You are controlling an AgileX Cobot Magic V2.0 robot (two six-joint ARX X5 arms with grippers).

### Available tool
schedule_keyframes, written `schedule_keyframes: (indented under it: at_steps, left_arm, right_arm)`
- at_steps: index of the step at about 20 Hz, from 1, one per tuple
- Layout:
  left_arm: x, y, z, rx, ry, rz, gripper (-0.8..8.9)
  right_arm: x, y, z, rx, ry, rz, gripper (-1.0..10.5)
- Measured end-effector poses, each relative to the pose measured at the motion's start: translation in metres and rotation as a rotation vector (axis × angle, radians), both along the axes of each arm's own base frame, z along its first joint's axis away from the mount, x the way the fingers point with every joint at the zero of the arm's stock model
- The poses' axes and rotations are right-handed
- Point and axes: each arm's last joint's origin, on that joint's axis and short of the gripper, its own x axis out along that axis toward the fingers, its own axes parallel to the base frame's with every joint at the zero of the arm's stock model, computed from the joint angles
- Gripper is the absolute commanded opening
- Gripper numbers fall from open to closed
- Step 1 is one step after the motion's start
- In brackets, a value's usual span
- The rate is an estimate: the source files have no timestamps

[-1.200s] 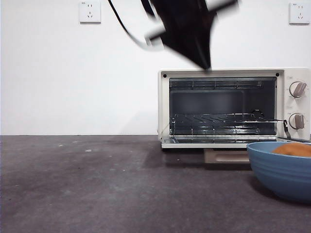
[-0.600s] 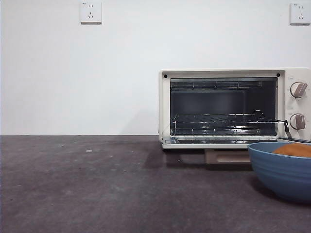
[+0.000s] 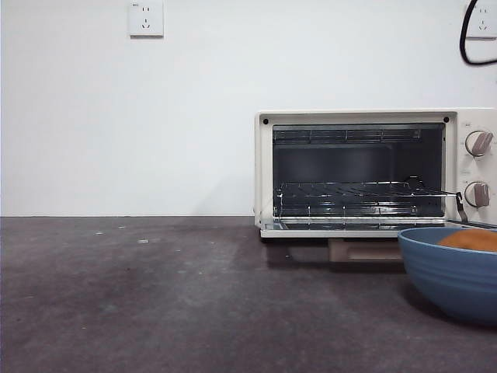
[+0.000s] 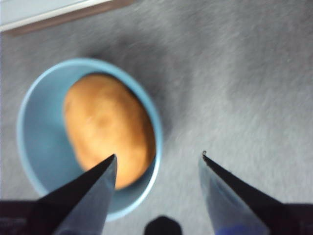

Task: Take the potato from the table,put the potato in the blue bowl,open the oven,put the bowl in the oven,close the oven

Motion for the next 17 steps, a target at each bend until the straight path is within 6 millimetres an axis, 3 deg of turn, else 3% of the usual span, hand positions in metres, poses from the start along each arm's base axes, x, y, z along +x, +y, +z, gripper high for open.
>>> schedule_keyframes:
  at_steps: [3, 7, 9, 14, 17]
  left_arm:
    - [-0.003, 0.004, -0.018, 0.012, 0.041, 0.027, -0.08]
    - [-0.002, 0.003, -0.018, -0.01, 0.04, 0.04, -0.08]
    - [-0.002, 0.002, -0.017, -0.025, 0.03, 0.04, -0.08]
    - [-0.001, 0.002, -0.016, -0.032, 0.025, 0.04, -0.08]
    - [-0.001, 0.002, -0.016, -0.032, 0.025, 0.04, -0.08]
  right_arm:
    - [0.014, 0.002, -0.015, -0.024, 0.053, -0.01, 2.7]
    - [0.024, 0.002, -0.033, -0.047, 0.131, -0.015, -0.2]
    - [0.026, 0.002, -0.037, -0.049, 0.15, -0.015, -0.1]
    - [0.026, 0.003, -0.027, -0.037, 0.13, -0.055, -0.1]
    - [0.032, 0.003, -0.01, -0.03, 0.115, -0.078, -0.1]
